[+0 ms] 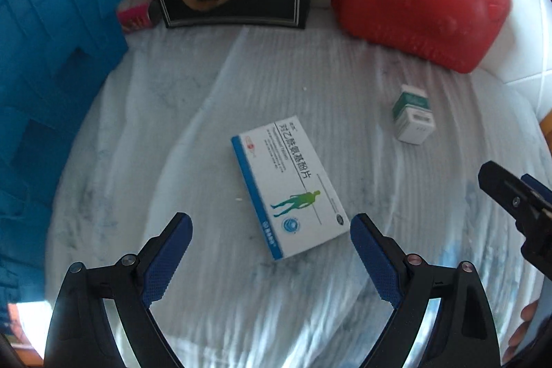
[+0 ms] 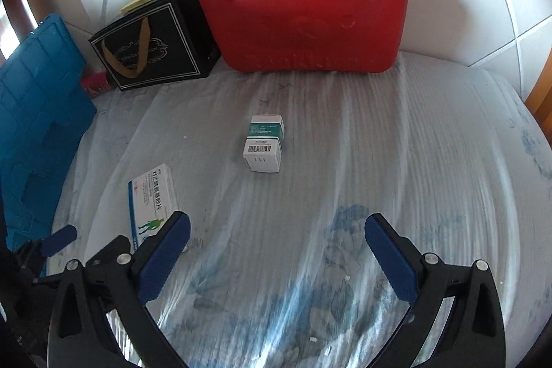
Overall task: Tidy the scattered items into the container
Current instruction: 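Grasp the white-blue medicine box with the left tool while the right tool grasps the small white-teal box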
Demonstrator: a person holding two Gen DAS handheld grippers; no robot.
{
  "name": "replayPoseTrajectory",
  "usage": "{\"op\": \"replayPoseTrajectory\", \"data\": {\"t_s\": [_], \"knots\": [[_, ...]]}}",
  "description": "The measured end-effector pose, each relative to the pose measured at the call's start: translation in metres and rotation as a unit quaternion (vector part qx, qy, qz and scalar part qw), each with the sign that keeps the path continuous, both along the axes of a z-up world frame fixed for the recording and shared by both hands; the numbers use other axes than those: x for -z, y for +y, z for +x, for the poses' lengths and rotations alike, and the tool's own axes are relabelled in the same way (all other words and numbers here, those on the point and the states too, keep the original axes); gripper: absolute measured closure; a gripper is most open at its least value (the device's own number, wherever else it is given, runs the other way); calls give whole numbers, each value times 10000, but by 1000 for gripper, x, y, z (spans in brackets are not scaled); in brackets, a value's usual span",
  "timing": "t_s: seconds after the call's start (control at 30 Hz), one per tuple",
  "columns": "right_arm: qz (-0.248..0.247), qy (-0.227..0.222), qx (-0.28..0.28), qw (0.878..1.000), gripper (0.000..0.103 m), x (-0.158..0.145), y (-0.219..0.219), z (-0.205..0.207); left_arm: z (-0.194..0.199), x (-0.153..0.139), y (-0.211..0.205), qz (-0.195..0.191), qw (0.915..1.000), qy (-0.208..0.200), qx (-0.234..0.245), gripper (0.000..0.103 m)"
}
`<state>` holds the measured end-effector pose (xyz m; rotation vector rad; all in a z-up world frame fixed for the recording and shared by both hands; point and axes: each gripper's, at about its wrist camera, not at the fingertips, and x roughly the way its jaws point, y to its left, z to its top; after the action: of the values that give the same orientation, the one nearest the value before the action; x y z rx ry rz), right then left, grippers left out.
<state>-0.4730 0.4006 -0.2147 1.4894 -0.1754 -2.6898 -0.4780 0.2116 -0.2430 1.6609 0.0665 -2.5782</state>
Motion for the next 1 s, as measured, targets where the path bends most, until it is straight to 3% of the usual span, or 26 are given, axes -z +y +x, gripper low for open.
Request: {"op": "replayPoseTrajectory", "data": {"t_s": [0.27, 0.4, 0.53, 0.8, 0.93, 1.0], "knots": [[-1, -190, -98, 9998, 0, 44, -6, -51, -35, 53, 13, 24, 9993, -371, -98, 6], [-71, -202, -149, 9997, 0, 59, -11, -69, -38, 54, 5, 101, 9996, -174, -180, 6], [-26, -85, -213, 9997, 0, 67, -18, -83, -38, 52, 8, 88, 10000, 31, -18, 21], [269, -8, -287, 9992, 1, 82, -26, -101, -46, 53, 11, 66, 9998, 148, 136, 22], [764, -26, -489, 9959, 32, 88, -40, -106, -47, 53, 12, 23, 9996, 197, 189, 22], [761, 29, -546, 9956, 48, 84, -42, -105, -46, 52, 12, -50, 9996, 194, 215, 22]]}}
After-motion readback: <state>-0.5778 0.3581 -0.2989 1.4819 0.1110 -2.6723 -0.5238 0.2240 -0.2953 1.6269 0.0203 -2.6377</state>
